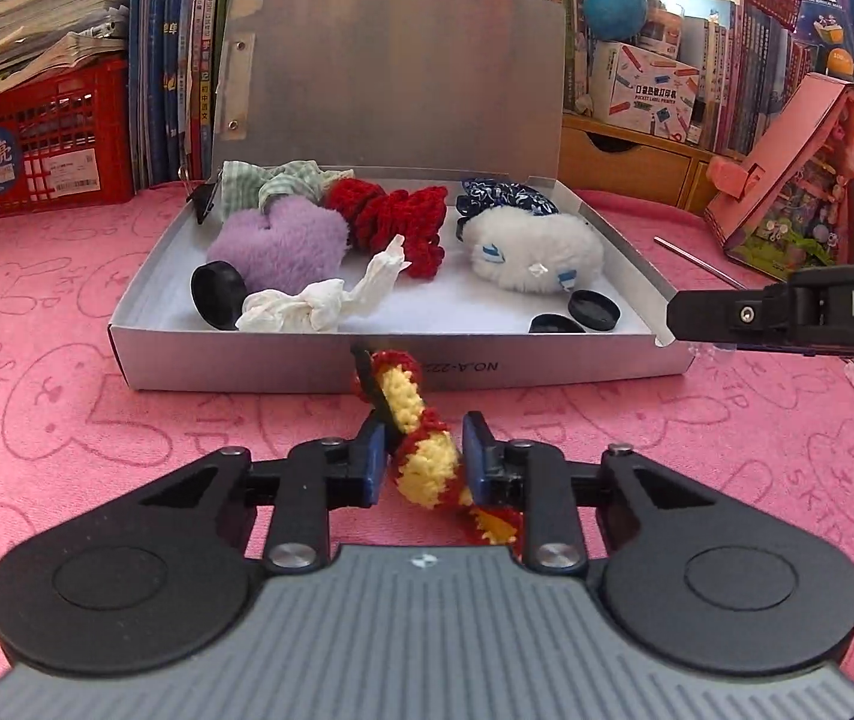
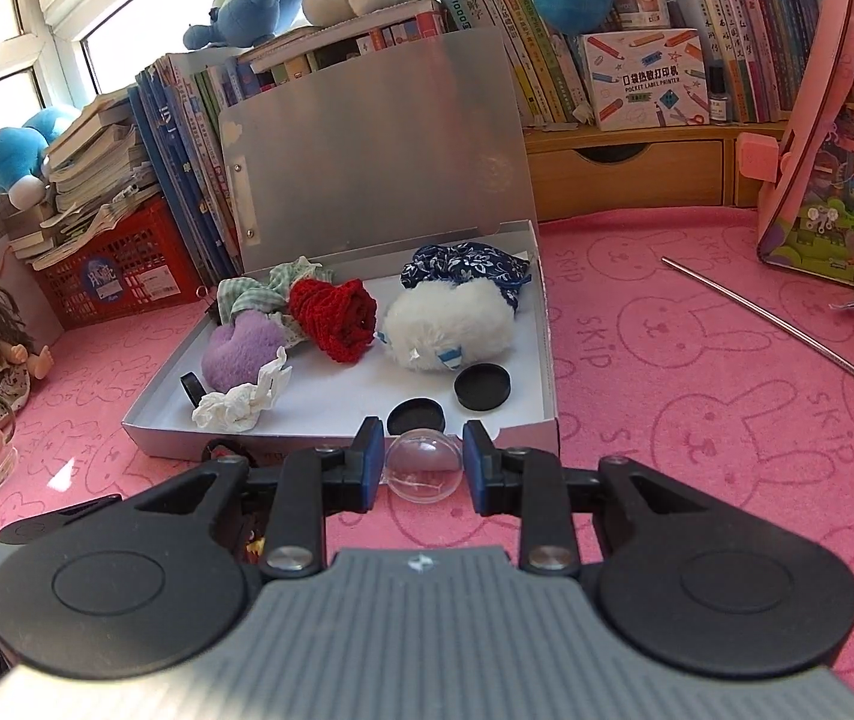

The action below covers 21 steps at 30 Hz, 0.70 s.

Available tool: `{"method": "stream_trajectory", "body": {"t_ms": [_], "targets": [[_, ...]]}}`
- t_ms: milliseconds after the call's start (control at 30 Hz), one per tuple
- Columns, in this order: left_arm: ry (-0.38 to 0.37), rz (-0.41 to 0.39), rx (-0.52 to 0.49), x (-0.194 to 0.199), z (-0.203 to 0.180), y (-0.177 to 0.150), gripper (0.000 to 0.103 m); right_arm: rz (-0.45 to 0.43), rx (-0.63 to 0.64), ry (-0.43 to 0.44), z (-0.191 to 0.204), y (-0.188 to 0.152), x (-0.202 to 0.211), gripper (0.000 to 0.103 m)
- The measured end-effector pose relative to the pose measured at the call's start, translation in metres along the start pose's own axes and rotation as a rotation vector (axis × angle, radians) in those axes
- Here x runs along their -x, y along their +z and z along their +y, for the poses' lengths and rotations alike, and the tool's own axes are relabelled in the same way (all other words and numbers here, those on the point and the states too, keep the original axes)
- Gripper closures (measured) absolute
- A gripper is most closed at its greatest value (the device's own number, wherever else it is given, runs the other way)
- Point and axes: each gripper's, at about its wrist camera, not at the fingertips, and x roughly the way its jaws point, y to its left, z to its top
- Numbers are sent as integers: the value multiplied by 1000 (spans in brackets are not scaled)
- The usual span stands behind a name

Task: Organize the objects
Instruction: 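Carry the strap with the left gripper while the right gripper carries the clear ball to the box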

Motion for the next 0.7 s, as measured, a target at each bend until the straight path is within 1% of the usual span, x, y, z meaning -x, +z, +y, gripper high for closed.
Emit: {"method": "stream_trajectory", "body": {"t_ms": [67,100,200,300,467,700], "targets": [[4,-36,-41,12,-4,3,79,-2,3,2,1,1,-2,70],[13,-57,-55,17,-6,5,79,-3,2,2,1,2,-2,70],[3,-95,-43,28,-2,18,79,-3,-20,16,0,6,-5,70],[19,-129,-45,33,1,32,79,-2,-49,34,-1,13,-7,70],[25,-148,-12,31,10,46,79,-2,-92,54,-2,23,-11,70],[21,-147,12,23,19,53,79,4,-135,78,-6,36,-18,70]]}}
